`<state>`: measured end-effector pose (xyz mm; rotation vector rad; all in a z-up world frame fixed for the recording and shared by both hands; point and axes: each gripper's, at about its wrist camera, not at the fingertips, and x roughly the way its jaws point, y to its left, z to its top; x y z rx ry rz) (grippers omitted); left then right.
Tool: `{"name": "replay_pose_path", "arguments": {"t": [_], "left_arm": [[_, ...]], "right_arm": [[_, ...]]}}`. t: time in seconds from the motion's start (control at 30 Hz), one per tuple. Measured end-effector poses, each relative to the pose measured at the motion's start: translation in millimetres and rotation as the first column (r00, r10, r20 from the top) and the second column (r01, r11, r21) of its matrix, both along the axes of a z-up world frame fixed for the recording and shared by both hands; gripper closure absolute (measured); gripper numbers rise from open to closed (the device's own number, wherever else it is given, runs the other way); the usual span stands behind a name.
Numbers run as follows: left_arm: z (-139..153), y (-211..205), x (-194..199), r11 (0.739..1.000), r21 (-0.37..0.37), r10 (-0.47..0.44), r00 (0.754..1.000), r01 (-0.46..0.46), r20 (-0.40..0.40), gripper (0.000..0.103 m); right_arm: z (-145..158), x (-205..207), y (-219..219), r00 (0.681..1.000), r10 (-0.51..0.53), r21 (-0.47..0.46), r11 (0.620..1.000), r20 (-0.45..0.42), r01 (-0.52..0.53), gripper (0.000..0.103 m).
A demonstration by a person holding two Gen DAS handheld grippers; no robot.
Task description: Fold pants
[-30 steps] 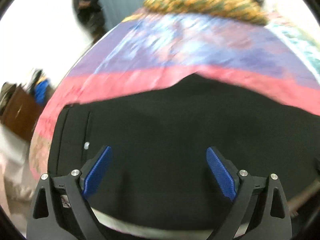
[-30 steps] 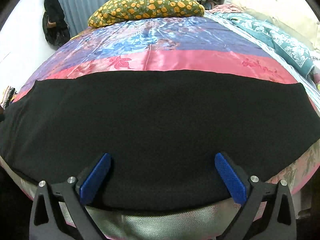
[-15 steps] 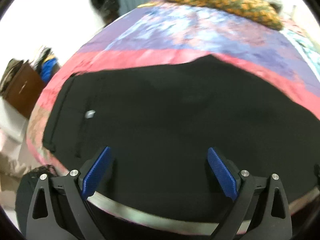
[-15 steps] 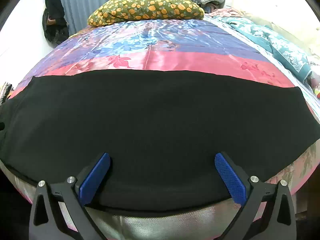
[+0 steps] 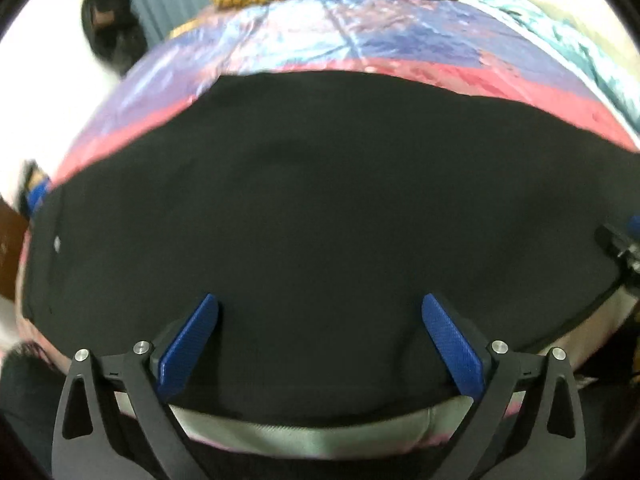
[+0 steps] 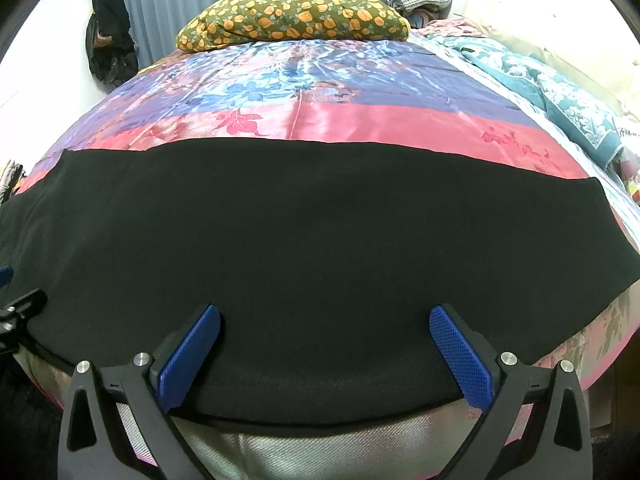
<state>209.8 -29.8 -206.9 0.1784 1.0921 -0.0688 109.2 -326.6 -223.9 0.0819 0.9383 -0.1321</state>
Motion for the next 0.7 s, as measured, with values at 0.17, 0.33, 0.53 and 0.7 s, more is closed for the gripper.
{"name": "replay_pose_path", "arguments": {"t": [0.17,0.33,0.53,0.7], "left_arm": [[4,12,-10,1.0,-0.002,-0.017,1.0,0.017,-0.01,0.001],[18,9,-35,0.999,-0.041,0.032,0.999,-0.033,-0.035,0.001],[50,50,3,0.991,-0.003,0.133,0.986,-0.133,0.099,0.002],[11,125,32,0.941,0.143,0.313,0.95,-0.308,-0.015,0.002]], "right_arm": [[0,0,0,1.0,0.001,0.0,1.0,-0.001,-0.001,0.0],[0,-1,0,1.0,0.002,-0.001,1.0,0.005,-0.002,0.0],[-1,-2,3,1.0,0.0,-0.006,1.0,0.01,0.001,0.0],[-1,-2,2,1.0,0.001,-0.004,1.0,0.012,-0.001,0.0]]}}
